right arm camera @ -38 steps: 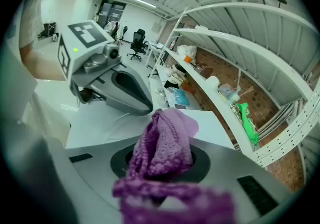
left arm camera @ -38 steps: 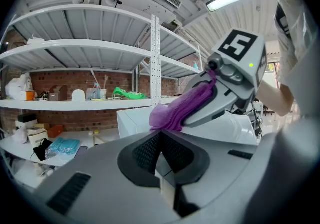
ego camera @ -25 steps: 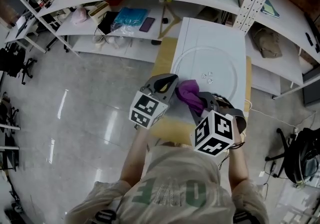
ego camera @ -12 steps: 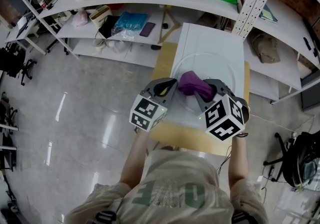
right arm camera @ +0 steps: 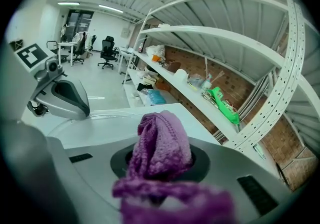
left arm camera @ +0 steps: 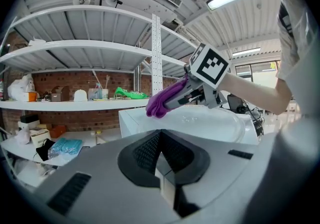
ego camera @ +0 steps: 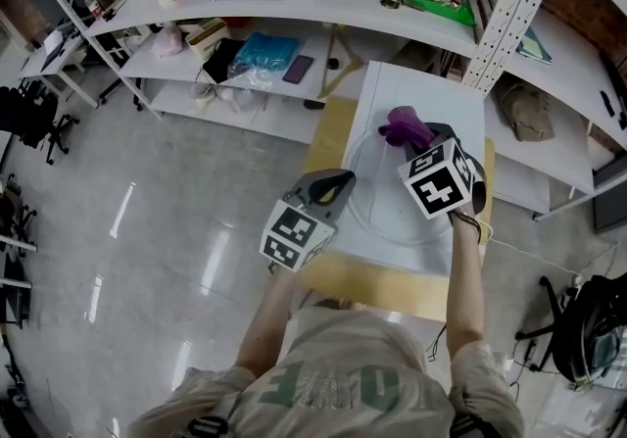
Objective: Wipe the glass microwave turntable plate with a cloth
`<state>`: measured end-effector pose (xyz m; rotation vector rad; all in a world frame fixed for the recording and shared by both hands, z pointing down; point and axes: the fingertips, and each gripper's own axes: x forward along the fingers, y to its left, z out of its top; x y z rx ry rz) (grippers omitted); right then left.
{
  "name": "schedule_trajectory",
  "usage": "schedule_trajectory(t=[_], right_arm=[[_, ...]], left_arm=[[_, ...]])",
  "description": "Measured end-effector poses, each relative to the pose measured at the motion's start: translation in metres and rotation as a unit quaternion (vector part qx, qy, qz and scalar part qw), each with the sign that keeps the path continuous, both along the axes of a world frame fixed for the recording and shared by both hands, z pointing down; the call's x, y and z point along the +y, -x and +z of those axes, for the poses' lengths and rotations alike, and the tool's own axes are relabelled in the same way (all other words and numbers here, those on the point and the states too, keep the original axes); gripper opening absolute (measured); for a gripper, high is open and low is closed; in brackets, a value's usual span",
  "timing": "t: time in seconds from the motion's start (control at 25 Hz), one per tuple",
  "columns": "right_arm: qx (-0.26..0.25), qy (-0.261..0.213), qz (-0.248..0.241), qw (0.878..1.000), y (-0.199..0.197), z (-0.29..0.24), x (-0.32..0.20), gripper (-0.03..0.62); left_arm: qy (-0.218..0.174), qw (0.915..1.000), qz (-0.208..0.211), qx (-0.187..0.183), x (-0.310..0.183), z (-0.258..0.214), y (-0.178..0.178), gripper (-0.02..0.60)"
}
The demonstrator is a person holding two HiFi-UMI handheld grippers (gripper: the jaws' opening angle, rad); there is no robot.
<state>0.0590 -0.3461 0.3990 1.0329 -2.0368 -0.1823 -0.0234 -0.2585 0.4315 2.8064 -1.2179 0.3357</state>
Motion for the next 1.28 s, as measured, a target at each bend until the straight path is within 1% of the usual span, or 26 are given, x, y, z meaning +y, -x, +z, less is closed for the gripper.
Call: schedule_trajectory(t=[0.12, 0.28, 0.64, 0.84, 1.04, 1.28], right_arm=[[0.018, 0.008, -0.003, 1.0, 0.001, 0.01, -0.001, 0.049], [0.027, 0.015, -0.015, 0.999, 0.005, 0.012, 0.007, 0.049], [0.039, 0.02, -0.038, 0.998, 0.007, 0.018, 0.059, 0.049], [0.045, 0.029, -0.076, 0.996, 0.017, 0.02, 0.112, 0.049], [0.05, 0.043, -0.12, 0.991, 0.033, 0.022, 0.16, 0.049], [0.046, 0.058, -0.15, 0.986, 0.041, 0.023, 0.189, 0.049]], left_arm=[[-0.001, 1.0, 0.0, -0.001, 0.0, 0.0, 0.0, 0.002], [-0.001, 1.0, 0.0, -0.002, 0.0, -0.001, 0.001, 0.002], [-0.003, 0.9999, -0.013, -0.011, -0.001, 0.002, 0.006, 0.002], [-0.002, 0.9995, -0.022, -0.021, -0.003, 0.003, 0.007, 0.002], [-0.003, 0.9994, -0.025, -0.024, -0.003, 0.003, 0.009, 0.002], [-0.003, 0.9994, -0.026, -0.023, -0.005, 0.002, 0.007, 0.002]])
